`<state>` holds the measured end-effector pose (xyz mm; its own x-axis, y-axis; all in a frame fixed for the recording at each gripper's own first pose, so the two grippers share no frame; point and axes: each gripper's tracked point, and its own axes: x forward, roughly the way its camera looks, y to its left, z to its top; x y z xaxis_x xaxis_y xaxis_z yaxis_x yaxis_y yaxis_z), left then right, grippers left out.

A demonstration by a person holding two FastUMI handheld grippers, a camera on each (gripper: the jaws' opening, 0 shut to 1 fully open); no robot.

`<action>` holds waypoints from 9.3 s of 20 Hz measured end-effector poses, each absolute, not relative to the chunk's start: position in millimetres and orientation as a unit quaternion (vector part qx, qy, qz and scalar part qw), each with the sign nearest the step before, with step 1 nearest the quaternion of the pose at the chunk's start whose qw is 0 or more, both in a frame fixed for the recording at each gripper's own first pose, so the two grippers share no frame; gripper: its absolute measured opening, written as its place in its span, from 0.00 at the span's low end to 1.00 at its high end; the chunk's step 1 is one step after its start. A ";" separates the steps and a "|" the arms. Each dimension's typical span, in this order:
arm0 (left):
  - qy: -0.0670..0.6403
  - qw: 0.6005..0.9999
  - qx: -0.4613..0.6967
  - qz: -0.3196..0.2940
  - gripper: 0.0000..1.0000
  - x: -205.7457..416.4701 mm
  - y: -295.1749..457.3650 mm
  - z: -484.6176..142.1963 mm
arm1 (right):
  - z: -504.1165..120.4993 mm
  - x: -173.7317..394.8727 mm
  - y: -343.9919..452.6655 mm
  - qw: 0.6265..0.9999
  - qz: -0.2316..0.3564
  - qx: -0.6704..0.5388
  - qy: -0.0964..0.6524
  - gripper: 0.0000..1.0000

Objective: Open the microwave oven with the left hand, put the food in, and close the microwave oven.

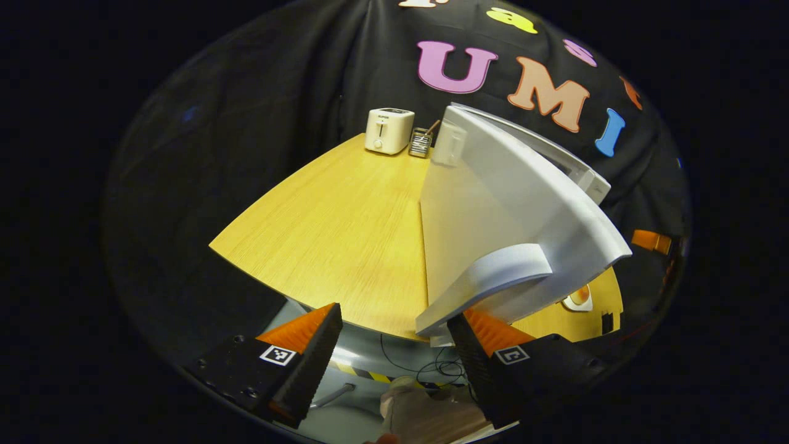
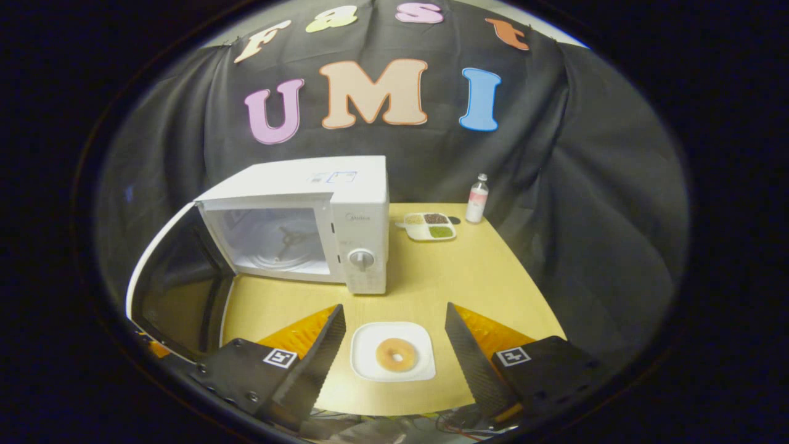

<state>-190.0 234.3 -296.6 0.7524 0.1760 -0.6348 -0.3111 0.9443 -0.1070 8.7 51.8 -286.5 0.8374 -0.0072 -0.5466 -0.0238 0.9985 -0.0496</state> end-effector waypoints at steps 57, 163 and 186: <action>0.167 0.953 -0.094 0.235 0.95 -83.4 368.2 -169.0 | -393.3 19.2 291.7 0.871 0.085 0.217 0.432 0.84; 0.198 0.978 -0.042 -0.051 0.00 22.1 -12.2 -216.9 | -252.3 34.7 -30.6 0.974 -0.017 0.110 0.195 0.89; 0.174 0.983 -0.017 -0.057 0.00 107.8 -50.1 -210.1 | -246.0 48.8 -49.7 0.982 -0.044 0.087 0.164 0.94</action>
